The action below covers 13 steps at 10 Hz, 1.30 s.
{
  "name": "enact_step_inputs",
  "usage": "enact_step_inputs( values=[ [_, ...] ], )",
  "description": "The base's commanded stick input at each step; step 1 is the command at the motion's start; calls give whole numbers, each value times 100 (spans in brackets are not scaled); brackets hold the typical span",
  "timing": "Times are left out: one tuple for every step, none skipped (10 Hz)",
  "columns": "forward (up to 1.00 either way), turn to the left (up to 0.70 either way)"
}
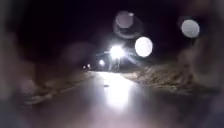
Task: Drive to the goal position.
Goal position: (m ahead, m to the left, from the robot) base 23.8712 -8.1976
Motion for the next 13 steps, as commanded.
enact_step_inputs(
  values=[
    [100, 6],
    [100, 4],
    [100, 3],
    [100, 4],
    [100, 3],
    [100, 3],
    [100, -1],
    [100, -6],
    [100, -9],
    [100, -12],
    [100, -11],
    [100, -11],
    [100, -13]
  ],
)
